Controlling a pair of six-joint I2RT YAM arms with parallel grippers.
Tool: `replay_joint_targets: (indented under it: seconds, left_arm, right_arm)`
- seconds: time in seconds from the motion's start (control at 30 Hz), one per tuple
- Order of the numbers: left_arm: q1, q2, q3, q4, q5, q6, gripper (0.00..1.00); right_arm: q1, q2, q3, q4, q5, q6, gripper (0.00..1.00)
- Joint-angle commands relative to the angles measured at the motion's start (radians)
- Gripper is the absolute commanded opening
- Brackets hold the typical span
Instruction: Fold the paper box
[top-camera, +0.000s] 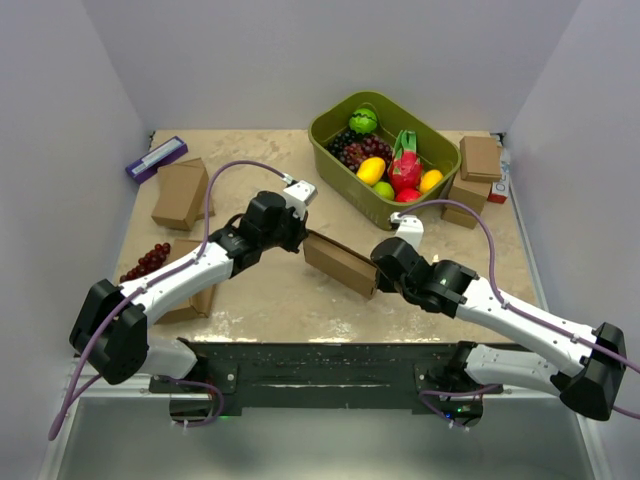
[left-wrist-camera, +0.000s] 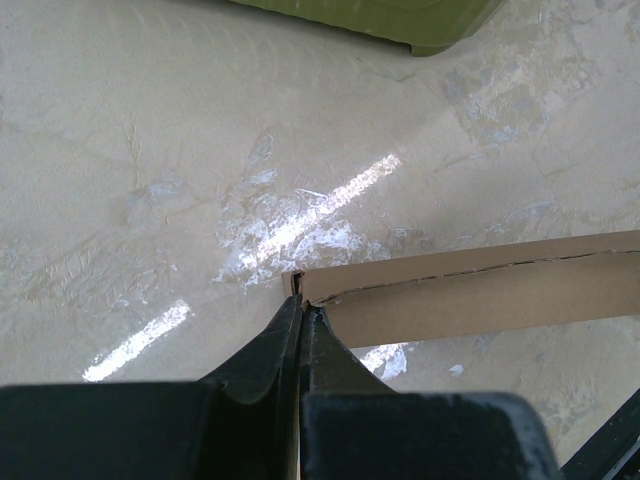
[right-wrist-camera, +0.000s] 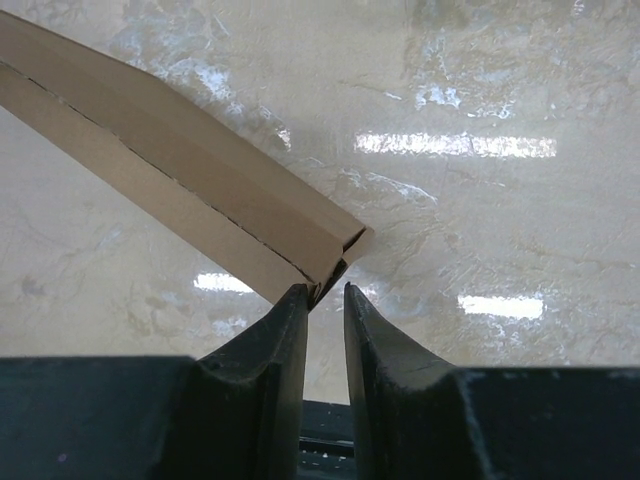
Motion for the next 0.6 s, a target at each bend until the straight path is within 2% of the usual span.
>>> replay_joint_targets:
  seconds: [0.0,0.37,0.57]
  left_arm:
    - [-0.010,0.028,-0.002,-0.096,0.037,0.014,0.00]
    - [-0.012,0.024,-0.002,-0.098,0.040,0.014,0.00]
    - [-0.012,0.024,-0.002,-0.099,0.043,0.014,0.00]
  right_arm:
    - [0.005,-0.004,0.031,0.026,0.055,0.025,0.25]
    - [0.005,-0.010,0.041,0.034,0.085,0.033,0.25]
    - [0.005,-0.005,0.038,0.040,0.085,0.033,0.21]
